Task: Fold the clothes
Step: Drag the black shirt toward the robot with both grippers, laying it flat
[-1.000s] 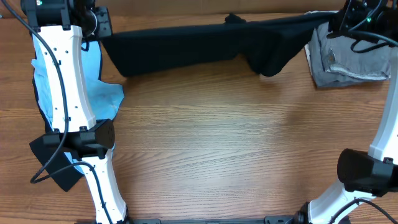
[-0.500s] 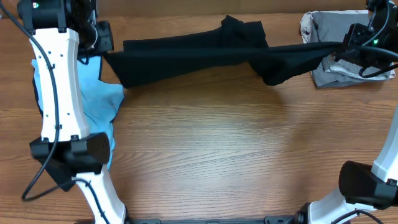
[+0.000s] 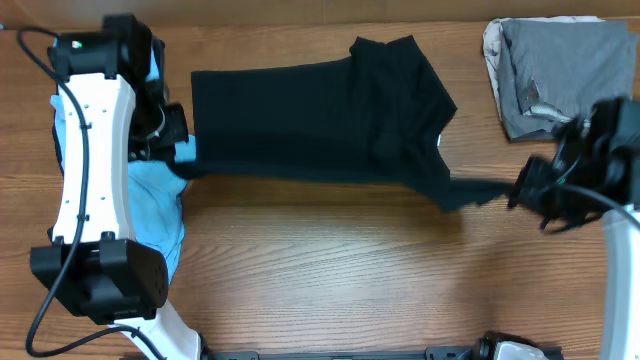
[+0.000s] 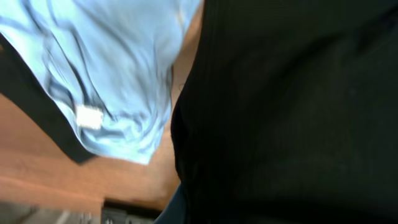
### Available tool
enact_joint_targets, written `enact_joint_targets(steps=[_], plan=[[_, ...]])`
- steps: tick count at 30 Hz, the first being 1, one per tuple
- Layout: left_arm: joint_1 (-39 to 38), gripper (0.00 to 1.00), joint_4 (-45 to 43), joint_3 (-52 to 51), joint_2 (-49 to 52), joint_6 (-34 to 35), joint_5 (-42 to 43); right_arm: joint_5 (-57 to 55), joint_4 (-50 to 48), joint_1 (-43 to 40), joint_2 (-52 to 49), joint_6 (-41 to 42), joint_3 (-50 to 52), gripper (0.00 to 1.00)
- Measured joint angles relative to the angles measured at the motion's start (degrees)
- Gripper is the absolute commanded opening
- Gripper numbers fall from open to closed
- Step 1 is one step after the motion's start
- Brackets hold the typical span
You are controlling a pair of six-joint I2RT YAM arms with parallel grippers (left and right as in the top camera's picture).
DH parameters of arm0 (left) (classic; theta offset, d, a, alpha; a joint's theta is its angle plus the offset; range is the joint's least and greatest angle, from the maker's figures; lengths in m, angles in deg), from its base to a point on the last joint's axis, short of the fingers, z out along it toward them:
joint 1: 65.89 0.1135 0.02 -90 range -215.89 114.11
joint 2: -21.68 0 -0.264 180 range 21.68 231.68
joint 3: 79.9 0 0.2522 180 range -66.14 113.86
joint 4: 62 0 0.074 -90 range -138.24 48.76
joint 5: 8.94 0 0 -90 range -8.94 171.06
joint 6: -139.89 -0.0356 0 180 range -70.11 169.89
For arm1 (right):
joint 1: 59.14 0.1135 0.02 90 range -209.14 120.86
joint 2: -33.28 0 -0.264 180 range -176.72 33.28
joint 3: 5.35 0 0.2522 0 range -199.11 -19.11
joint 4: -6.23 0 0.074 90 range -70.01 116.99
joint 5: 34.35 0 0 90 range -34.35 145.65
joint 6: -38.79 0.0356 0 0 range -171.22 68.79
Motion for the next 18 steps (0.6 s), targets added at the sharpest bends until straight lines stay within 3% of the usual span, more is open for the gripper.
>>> enact_joint_targets(steps=[8, 18], plan=[[0.1, 0.04, -7.4, -17.7, -3.6, 3.0, 1.4, 0.5, 0.0, -0.3, 4.5, 7.5, 16.9, 0.04], [0.1, 0.04, -15.9, -36.0, -13.7, 9.1, 1.5, 1.5, 0.6, -0.3, 4.8, 11.8, 18.4, 0.04]])
